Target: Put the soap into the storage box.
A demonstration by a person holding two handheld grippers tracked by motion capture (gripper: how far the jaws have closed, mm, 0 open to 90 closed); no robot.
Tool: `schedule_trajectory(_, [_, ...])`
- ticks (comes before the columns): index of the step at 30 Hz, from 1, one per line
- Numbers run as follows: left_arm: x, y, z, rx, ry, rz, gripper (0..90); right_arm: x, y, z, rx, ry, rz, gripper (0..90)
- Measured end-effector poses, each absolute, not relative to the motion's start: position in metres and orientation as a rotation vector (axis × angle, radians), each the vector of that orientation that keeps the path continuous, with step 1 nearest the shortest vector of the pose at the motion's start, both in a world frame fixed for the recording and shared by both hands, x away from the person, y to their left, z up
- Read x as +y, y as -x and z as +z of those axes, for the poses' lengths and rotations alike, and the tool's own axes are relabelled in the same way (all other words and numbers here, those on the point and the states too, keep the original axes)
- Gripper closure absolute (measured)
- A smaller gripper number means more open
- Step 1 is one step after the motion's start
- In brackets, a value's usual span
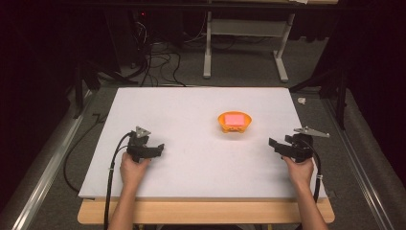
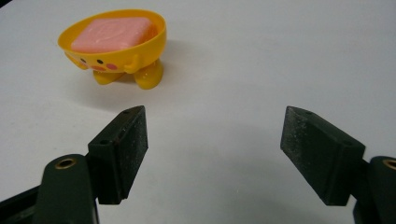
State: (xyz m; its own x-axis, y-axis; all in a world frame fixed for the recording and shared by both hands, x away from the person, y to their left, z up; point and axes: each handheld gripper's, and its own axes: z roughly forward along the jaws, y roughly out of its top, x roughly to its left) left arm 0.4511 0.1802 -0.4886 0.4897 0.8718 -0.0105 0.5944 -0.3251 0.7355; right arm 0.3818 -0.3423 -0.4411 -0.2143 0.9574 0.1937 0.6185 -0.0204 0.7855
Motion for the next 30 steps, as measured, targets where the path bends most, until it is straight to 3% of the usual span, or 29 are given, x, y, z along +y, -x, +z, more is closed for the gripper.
schedule_trajectory(30, [0.18,-0.451,-0.489,1.205,-2.042,0.515,18.1,-0.322,-0.395,-0.477,1.92,-1.608,0.938,25.6])
